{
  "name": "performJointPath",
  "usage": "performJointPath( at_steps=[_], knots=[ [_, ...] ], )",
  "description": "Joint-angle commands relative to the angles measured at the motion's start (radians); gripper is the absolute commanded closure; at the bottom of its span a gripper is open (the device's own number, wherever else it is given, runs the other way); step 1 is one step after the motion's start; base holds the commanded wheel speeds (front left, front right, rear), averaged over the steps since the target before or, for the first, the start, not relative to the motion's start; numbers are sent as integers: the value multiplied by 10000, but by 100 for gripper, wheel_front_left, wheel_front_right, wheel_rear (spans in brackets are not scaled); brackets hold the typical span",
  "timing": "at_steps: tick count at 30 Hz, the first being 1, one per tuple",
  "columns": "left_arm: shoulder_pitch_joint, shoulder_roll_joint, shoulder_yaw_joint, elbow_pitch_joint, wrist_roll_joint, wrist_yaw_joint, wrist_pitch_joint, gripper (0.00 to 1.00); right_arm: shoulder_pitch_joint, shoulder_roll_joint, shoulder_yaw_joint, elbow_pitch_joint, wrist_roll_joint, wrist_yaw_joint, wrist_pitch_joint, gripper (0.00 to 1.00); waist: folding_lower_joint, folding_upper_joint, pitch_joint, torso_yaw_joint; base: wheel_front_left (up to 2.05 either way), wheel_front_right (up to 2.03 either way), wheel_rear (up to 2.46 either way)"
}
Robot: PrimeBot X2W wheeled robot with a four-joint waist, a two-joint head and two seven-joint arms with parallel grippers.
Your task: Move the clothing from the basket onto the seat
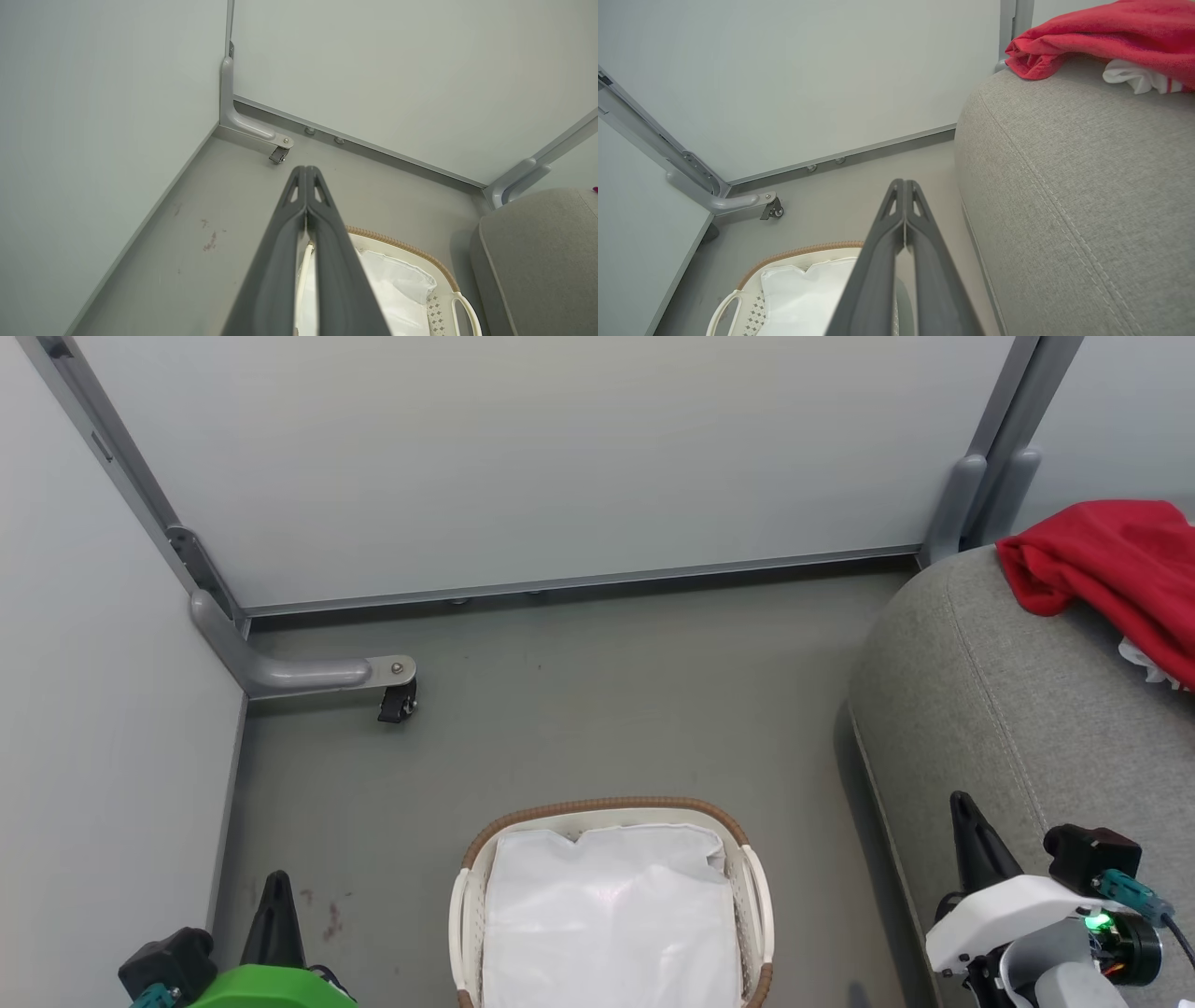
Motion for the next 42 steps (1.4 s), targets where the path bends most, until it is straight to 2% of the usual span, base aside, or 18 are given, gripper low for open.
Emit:
performJointPath(
  at_steps=[1, 19, 42],
  knots=[
    [-209, 34, 71, -214, -394, -26, 86, 100, -93, -63, -12, -242, 468, -1, 84, 100, 1, 0, -4, 2, 0, 0, 0],
    [-402, 51, 209, -644, -3179, -65, 818, 100, 5, -92, -51, -703, 3593, -3, 803, 100, 1, 0, -58, 21, 0, 0, 0],
    [-602, 69, 386, -1032, -5955, -94, 1584, 100, 62, -120, -139, -1104, 6694, -6, 1568, 100, 1, 0, -126, 44, 0, 0, 0]
  ],
)
